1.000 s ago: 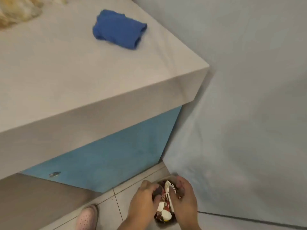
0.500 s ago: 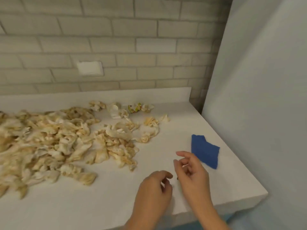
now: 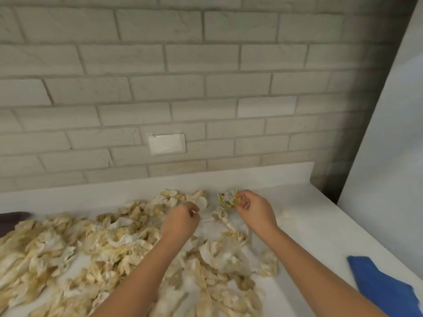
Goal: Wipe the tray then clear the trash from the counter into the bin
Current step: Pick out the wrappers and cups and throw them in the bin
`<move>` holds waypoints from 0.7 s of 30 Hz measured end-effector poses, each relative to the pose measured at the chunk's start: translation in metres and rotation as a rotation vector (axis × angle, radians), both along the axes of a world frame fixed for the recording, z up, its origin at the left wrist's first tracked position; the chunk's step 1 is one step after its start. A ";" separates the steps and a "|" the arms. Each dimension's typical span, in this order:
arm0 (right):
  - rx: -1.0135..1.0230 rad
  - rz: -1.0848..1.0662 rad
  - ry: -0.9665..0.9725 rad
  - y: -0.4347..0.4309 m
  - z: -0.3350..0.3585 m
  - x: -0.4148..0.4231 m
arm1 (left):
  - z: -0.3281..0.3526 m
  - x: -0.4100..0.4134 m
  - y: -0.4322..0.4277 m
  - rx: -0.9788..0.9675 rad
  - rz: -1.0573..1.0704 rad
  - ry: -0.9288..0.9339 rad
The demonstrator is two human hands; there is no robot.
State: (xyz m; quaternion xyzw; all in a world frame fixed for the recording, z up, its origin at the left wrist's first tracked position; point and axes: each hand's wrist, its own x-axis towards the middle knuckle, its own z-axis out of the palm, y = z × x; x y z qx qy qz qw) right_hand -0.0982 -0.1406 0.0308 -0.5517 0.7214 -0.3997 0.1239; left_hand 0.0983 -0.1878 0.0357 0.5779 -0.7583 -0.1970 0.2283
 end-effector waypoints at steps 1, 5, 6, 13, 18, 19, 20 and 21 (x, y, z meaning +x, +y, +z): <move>0.042 -0.012 0.078 -0.016 -0.004 -0.004 | -0.003 0.002 -0.018 0.011 0.007 -0.020; 0.253 0.082 0.418 -0.070 -0.020 -0.020 | -0.018 0.001 -0.074 -0.008 -0.058 -0.260; 0.310 0.130 0.504 -0.082 -0.026 -0.023 | -0.023 -0.003 -0.084 -0.023 -0.128 -0.346; 0.554 0.210 0.802 -0.128 -0.065 -0.035 | -0.052 -0.038 -0.133 -0.279 -0.462 -0.862; 0.486 0.196 0.816 -0.142 -0.074 -0.045 | -0.060 -0.046 -0.146 -0.300 -0.482 -0.816; 0.453 0.189 0.821 -0.142 -0.074 -0.045 | -0.060 -0.047 -0.148 -0.314 -0.490 -0.803; 0.425 0.183 0.820 -0.142 -0.073 -0.044 | -0.061 -0.047 -0.150 -0.325 -0.492 -0.784; 0.395 0.167 0.802 -0.141 -0.072 -0.042 | -0.062 -0.047 -0.153 -0.325 -0.492 -0.748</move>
